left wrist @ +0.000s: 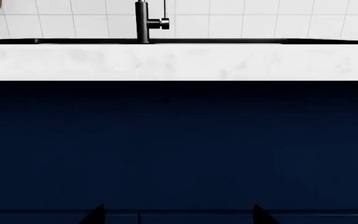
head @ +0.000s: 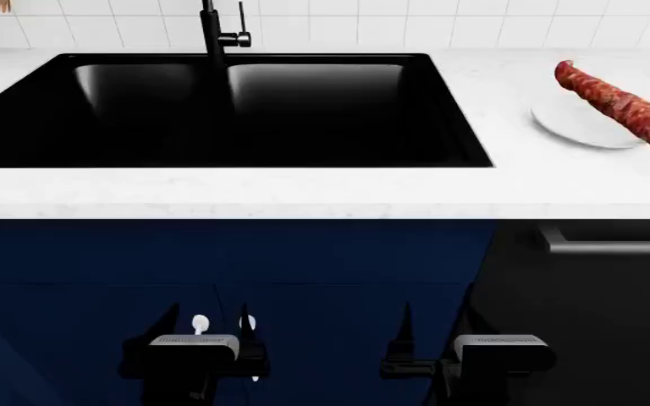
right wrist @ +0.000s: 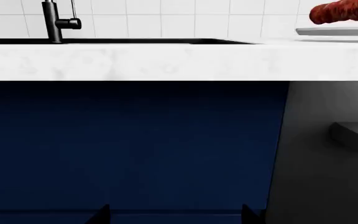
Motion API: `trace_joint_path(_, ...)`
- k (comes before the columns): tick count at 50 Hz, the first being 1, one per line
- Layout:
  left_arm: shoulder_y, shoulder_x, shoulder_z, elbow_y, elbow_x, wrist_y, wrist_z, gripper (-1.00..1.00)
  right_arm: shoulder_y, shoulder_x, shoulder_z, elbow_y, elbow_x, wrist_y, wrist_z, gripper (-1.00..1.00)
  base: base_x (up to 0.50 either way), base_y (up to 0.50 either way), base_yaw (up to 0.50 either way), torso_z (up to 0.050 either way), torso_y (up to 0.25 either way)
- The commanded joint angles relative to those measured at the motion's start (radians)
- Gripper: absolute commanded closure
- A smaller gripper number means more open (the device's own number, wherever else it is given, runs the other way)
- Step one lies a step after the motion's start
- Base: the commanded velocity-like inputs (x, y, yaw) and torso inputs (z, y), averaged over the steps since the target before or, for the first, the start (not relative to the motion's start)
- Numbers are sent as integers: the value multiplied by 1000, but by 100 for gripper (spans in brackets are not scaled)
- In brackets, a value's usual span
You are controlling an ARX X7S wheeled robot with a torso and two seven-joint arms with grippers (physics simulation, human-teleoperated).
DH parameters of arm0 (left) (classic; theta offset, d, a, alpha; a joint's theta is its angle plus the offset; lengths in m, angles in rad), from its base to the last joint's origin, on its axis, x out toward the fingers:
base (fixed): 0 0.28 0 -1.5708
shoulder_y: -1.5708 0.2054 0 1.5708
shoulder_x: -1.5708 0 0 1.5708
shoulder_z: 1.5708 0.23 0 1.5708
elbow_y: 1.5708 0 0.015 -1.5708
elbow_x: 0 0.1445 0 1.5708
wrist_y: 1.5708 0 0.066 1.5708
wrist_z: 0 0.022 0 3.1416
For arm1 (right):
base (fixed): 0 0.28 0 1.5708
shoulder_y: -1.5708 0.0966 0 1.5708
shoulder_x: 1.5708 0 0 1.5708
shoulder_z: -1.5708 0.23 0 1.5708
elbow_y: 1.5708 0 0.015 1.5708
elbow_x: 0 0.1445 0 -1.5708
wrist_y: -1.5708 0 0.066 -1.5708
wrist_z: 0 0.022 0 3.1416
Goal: Pick the salami from the plate and place it on the cutting board. Then pick the condiment bottle from the cabinet and place it next to the cutting board.
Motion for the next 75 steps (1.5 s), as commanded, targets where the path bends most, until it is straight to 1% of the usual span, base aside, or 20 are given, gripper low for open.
trace_joint_path(1, -2, -16, 18, -10, -18, 2, -17, -100, 0, 17, -22, 9, 17, -4, 12, -100, 0, 0, 0, 0, 0)
trace_joint_path(6, 6, -40, 30, -15, -51, 19, -21, -100, 34, 32, -56, 51, 27, 3, 27, -100, 0, 0, 0, 0, 0)
trace_joint_path(9, 16, -54, 43, -5, -69, 50, 0, -100, 44, 38, -71, 58, 29, 7, 35, -100, 0, 0, 0, 50, 0)
trace_joint_path(14, 14, -66, 61, -9, -66, 71, -3, -100, 58, 46, -91, 51, 32, 26, 49, -100, 0, 0, 0, 50, 0)
trace_joint_path(18, -5, -66, 72, 26, -79, 25, -8, -100, 70, 49, -106, 7, 47, 85, 53, -100, 0, 0, 0, 50, 0)
trace_joint_path(21, -57, -79, 86, 113, -103, -95, 4, -100, 83, 57, -120, -80, 68, 193, 44, -100, 0, 0, 0, 50, 0)
trace_joint_path(25, -160, -107, 82, 239, -177, -327, 26, -100, 134, 86, -133, -244, 102, 412, 25, -100, 0, 0, 0, 50, 0)
trace_joint_path(27, -208, -123, 72, 294, -217, -438, 32, -100, 167, 105, -138, -320, 117, 529, 16, -100, 0, 0, 0, 50, 0)
trace_joint_path(31, -306, -162, 40, 384, -301, -640, 42, -100, 226, 125, -118, -436, 165, 704, 6, -100, 0, 0, 0, 50, 0)
trace_joint_path(34, -397, -195, 19, 433, -361, -790, 51, -100, 277, 147, -112, -511, 194, 838, -3, -100, 0, 0, 0, 50, 0)
trace_joint_path(40, -619, -249, -54, 471, -481, -1082, 51, -100, 411, 173, -37, -650, 284, 1139, -18, -100, 0, 0, 0, 50, 0)
trace_joint_path(42, -665, -258, -79, 475, -506, -1147, 45, -100, 458, 155, 18, -682, 328, 1230, -26, -100, 0, 0, 0, 50, 0)
trace_joint_path(47, -737, -290, -108, 506, -556, -1265, 48, -100, 583, 184, 46, -759, 379, 1420, -38, -100, 0, 0, 0, 50, 0)
trace_joint_path(50, -792, -321, -101, 510, -577, -1339, 51, -100, 631, 191, 76, -789, 394, 1499, -36, -100, 0, 0, 0, 43, 0)
trace_joint_path(53, -825, -334, -106, 516, -587, -1380, 45, -100, 665, 193, 97, -793, 399, 1537, -27, -100, 0, -167, 0, 9, 0)
trace_joint_path(57, -839, -333, -113, 518, -595, -1399, 40, -100, 687, 188, 115, -791, 416, 1565, -8, -100, 0, -500, 0, 0, 0)
trace_joint_path(64, -851, -340, -109, 511, -596, -1393, 38, -100, 693, 206, 150, -794, 526, 1566, 64, -100, 3, -500, 0, 0, 0)
trace_joint_path(72, -833, -365, -69, 514, -596, -1367, 55, -100, 690, 205, 190, -798, 596, 1560, 99, -100, 114, -500, 0, 0, 0)
trace_joint_path(75, -832, -369, -70, 522, -603, -1376, 56, -100, 696, 209, 201, -801, 620, 1561, 109, -100, 190, -500, 0, 0, 0)
